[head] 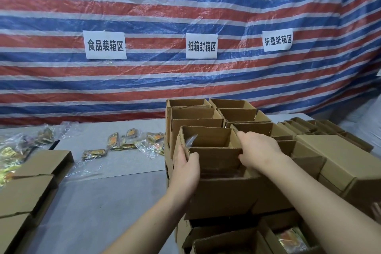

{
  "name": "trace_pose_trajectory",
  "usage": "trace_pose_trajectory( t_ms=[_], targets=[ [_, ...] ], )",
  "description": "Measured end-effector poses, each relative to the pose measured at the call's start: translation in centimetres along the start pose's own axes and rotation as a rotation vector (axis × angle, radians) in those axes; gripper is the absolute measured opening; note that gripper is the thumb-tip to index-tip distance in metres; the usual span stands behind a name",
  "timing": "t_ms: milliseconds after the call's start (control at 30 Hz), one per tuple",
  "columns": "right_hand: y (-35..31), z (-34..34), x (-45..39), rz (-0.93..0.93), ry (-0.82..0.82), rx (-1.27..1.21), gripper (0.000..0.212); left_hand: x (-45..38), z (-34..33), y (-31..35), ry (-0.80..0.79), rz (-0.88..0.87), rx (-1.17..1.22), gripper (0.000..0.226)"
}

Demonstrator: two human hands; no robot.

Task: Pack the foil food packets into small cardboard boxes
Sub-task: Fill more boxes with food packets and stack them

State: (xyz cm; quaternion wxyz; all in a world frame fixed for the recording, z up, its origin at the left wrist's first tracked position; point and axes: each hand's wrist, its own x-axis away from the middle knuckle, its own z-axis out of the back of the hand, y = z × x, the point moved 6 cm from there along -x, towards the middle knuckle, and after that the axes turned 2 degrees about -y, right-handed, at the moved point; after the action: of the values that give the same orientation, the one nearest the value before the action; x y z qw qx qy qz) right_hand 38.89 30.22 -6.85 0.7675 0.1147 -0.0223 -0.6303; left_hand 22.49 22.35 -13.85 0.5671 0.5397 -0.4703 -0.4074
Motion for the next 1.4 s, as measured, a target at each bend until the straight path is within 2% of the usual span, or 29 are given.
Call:
trace_pose_trajectory(
  t_ms=[133,267,400,567,700,933,1167,1267,1367,1400],
  targets=[
    [-1.8,1.2,-0.2,0.084,-0.086,0.04,0.068,-0.1,0.4,0.2,-0.019,-0.027,0.053,0.056],
    [-5.0,2.2,-0.3,0.172,-0.049,0.056,0.067,0.5,0.2,0.5,-0.038,-0.089,0.023,0.063],
    [-6.0,1.5,-0.3,0.128,-0.073,0.031,0.065,0.9,0.4,-0.3,-0.049,-0.061,-0.014,0.073],
    [-5.5,1.7,0.3,0.09,-0.036,-0.055,0.056,0.7,0.1,-0.8,-0.056,-0.003,-0.102,0.064],
    [-5.5,1.8,0.6,0.088,-0.027,-0.098,0.05,0.5,0.0,-1.1,-0.066,0.033,-0.027,0.065],
    [-5.3,1.7,1.3,0.105,-0.014,-0.091,0.055,0.4,0.6,-1.3,-0.069,0.032,0.037,0.075],
    [-5.6,2.1,1.3,0.149,-0.128,-0.004,0.062,0.1,1.1,-2.1,-0.036,0.082,0.016,0.078],
    [-5.8,2.1,1.5,0.163,-0.155,0.02,0.067,0.1,1.3,-1.9,-0.022,0.068,0.01,0.068],
    [-5.9,2.3,1.6,0.174,-0.157,0.011,0.071,0.4,1.3,-1.8,-0.03,0.085,-0.007,0.026],
    [-5.9,2.4,1.6,0.177,-0.153,0.003,0.072,0.5,1.3,-1.6,-0.031,0.084,-0.007,0.023]
  ],
)
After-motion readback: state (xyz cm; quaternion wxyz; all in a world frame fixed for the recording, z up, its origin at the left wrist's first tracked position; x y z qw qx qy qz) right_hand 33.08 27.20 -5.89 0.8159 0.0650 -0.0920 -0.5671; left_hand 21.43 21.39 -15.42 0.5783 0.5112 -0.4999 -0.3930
